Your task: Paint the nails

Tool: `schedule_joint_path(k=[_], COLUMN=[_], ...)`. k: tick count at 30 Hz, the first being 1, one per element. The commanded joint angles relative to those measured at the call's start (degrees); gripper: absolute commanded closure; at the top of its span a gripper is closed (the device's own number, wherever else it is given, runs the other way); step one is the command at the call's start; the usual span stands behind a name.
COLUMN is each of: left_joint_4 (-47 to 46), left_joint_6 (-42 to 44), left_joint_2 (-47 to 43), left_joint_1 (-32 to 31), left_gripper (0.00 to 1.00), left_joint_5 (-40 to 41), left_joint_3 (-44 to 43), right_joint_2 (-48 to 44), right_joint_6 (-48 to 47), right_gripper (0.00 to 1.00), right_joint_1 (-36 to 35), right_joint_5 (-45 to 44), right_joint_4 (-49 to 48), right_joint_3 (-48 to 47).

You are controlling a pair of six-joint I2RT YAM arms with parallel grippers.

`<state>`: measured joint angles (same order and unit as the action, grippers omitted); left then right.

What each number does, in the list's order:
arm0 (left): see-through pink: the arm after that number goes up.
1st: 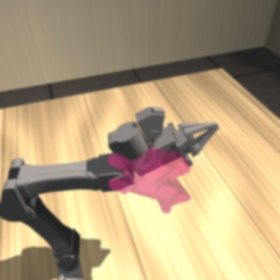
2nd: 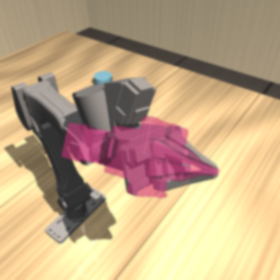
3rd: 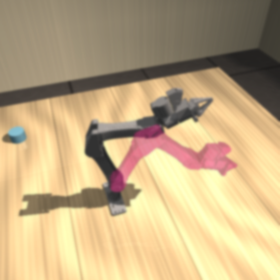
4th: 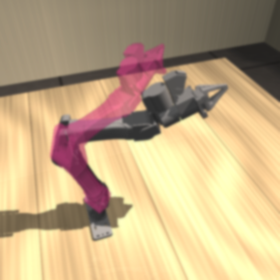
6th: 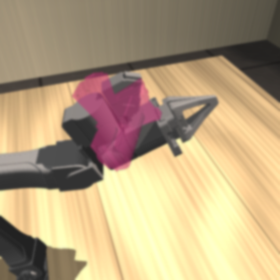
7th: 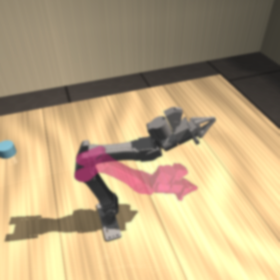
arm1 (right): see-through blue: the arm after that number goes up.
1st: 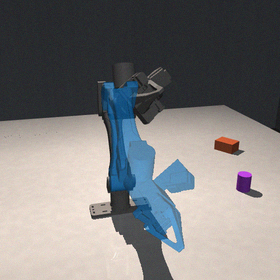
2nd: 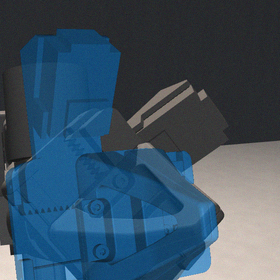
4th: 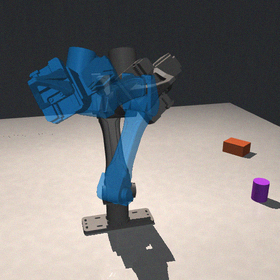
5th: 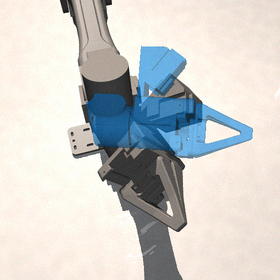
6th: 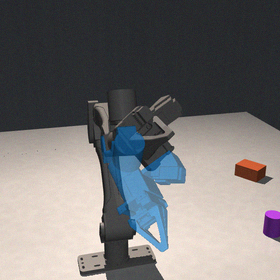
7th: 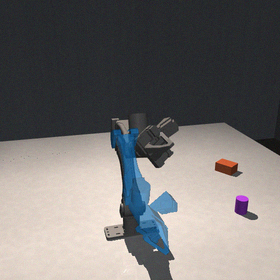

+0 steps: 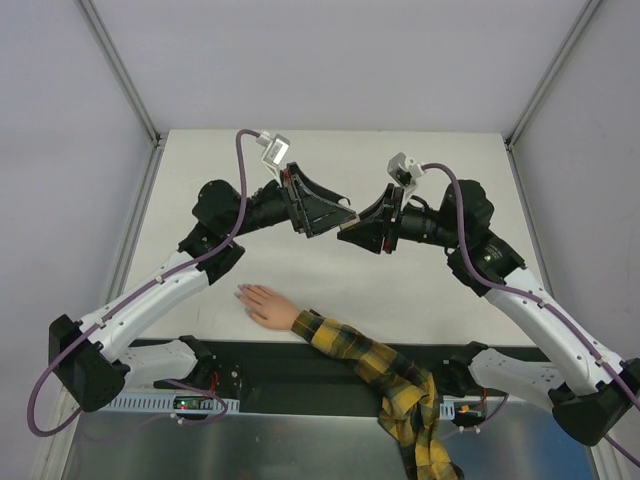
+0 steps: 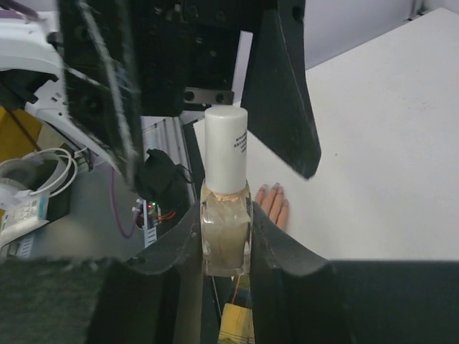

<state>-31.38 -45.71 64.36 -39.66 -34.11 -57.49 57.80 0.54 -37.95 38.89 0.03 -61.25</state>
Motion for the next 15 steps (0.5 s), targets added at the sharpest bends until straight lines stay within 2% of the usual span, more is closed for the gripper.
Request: schedule_joint_path(k=[1, 4, 5, 7, 8, 10, 11, 12, 13, 14, 15], left_joint_4=[-7.3, -4.94, -3.01, -1.33, -0.88, 1.74, 3.67, 7.52, 9.47, 10.88, 11.94], left_joint_6=[-4.21, -2.11, -1.58, -1.05, -0.7, 0.79, 4.46, 7.02, 12.61, 14.75, 15.91], left_joint_2=[0.95, 1.03, 0.86, 0.42, -0.37, -1.51, -2.82, -3.27, -3.62, -3.36, -3.01], left_joint_1=[0.28, 0.28, 0.28, 0.2, 0.11, -1.64, -2.87, -6.97, -9.19, -11.64, -13.32], left_gripper=[0.49, 0.7, 0.86, 1.0, 1.0, 1.0, 1.0, 1.0, 1.0, 1.0, 1.0], left_joint_5=[-7.82, -8.08, -7.12, -5.02, -1.26, 4.54, 8.23, 17.49, 21.76, 25.72, 32.46], left_joint_3=[-1.83, -2.7, -2.88, -2.63, -2.1, -1.05, -1.13, -1.39, -2.44, -3.23, -3.93], right_joint_2=[-0.23, -0.58, -0.67, -1.11, -1.46, -1.9, -1.29, -0.59, 0.55, 2.39, 3.1], right_joint_6=[4.91, 4.57, 4.04, 0.29, -2.44, -8.42, -13.41, -15.11, -16.43, -17.57, -17.59], right_gripper=[1.0, 1.0, 1.0, 1.0, 1.0, 1.0, 1.0, 1.0, 1.0, 1.0, 1.0], right_joint_1=[0.51, 0.6, 0.51, -0.71, -2.11, -9.91, -13.51, -20.77, -23.71, -26.18, -28.9], right_joint_5=[6.81, 5.23, 3.4, -0.2, -9.01, -23.09, -42.13, -52.07, -60.87, -75.31, -79.55], right_joint_4=[-8.29, -7.77, -6.9, -2.44, -0.32, 8.01, 9.88, 10.86, 11.65, 11.83, 11.75], right_joint_3=[-0.45, -0.36, -0.53, -1.49, -2.2, -3.51, -5.35, -5.98, -6.59, -7.82, -8.09])
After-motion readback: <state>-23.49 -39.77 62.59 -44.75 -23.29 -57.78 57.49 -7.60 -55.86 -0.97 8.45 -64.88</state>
